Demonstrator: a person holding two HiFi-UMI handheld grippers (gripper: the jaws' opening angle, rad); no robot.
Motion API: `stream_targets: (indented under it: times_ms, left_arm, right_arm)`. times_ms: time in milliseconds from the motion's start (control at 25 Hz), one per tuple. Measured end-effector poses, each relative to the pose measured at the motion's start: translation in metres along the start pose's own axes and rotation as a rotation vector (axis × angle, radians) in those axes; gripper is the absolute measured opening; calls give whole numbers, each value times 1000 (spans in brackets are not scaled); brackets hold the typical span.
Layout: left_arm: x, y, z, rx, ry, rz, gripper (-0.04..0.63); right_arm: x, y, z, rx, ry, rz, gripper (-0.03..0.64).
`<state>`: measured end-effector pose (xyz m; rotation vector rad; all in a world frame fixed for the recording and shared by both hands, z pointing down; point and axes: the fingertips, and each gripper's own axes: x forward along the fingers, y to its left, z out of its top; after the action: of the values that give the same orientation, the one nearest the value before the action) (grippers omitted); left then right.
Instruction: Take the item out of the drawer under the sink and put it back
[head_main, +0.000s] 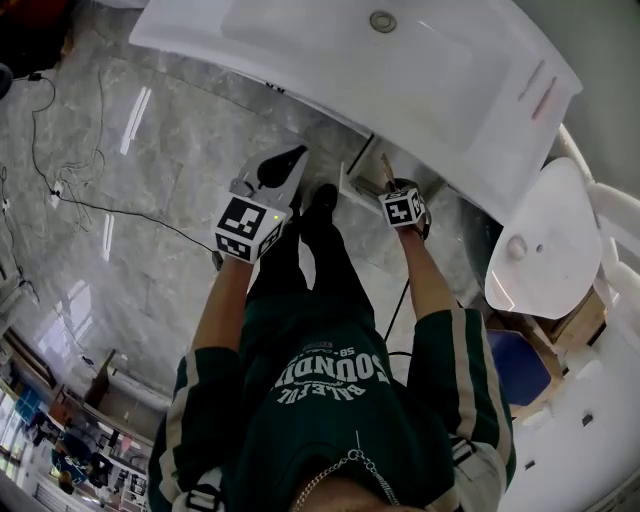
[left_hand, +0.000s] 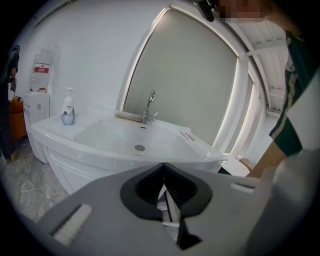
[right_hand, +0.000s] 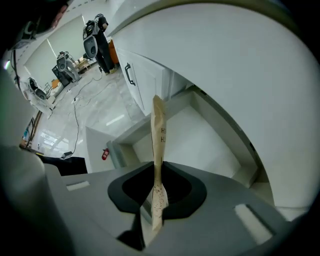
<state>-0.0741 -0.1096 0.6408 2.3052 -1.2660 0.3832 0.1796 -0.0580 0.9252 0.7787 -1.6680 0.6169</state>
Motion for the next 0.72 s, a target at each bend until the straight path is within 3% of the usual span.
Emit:
stream_targets:
  times_ms: [480,720]
  left_arm:
    - [-18,15,-54,-12,82,15,49]
    - [-19,14,-51,-13,85,12,49]
  right_arm:
    - [45,0,-7,23,93,4,46]
    - [39,3,0,43,78,10,66]
